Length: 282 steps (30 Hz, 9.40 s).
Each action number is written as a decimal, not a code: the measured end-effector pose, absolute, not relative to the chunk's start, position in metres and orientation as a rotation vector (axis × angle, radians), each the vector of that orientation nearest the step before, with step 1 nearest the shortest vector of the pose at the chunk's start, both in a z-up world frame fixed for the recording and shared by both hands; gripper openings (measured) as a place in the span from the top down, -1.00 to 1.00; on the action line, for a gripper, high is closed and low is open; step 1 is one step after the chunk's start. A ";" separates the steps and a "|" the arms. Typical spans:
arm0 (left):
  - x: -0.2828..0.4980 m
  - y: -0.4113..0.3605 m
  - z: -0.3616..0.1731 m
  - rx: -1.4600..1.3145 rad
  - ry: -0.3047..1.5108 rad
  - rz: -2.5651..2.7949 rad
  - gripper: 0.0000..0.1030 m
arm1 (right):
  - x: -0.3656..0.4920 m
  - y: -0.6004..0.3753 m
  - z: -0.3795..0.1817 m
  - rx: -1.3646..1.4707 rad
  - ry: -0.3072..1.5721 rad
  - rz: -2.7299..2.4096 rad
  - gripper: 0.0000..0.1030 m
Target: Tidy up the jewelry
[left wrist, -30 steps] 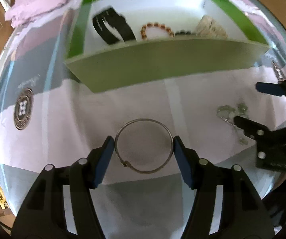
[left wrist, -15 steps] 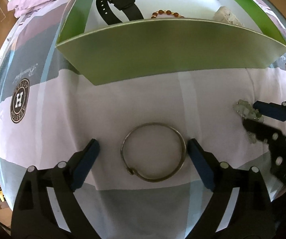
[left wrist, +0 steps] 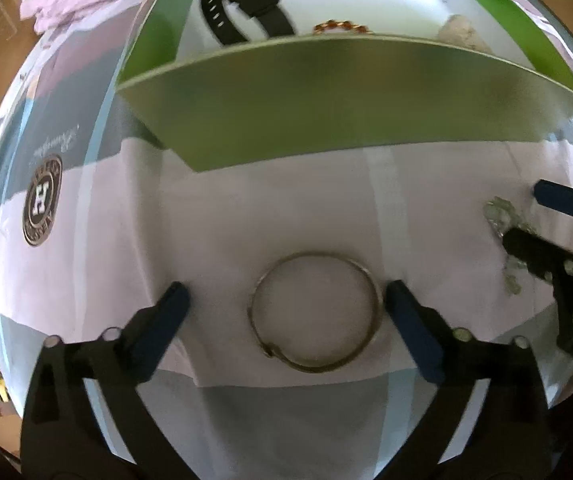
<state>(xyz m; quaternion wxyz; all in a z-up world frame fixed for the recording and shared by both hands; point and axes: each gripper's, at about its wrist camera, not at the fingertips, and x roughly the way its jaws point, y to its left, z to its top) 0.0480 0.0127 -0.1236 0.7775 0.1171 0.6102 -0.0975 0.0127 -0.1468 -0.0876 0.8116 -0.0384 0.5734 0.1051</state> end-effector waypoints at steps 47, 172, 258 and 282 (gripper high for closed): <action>0.028 -0.001 -0.085 0.276 1.162 -0.263 -0.20 | 0.016 -0.127 -0.087 -0.050 1.189 0.264 0.12; 0.136 -0.016 -0.040 0.164 1.029 -0.214 -0.20 | 0.087 -0.169 -0.029 0.161 0.927 0.202 0.86; 0.069 0.005 0.032 0.113 0.959 -0.133 -0.96 | 0.042 -0.168 0.047 0.065 0.921 -0.040 -0.97; 0.069 0.004 0.029 0.118 0.972 -0.135 -0.96 | 0.042 -0.168 0.047 0.064 0.922 -0.039 -0.97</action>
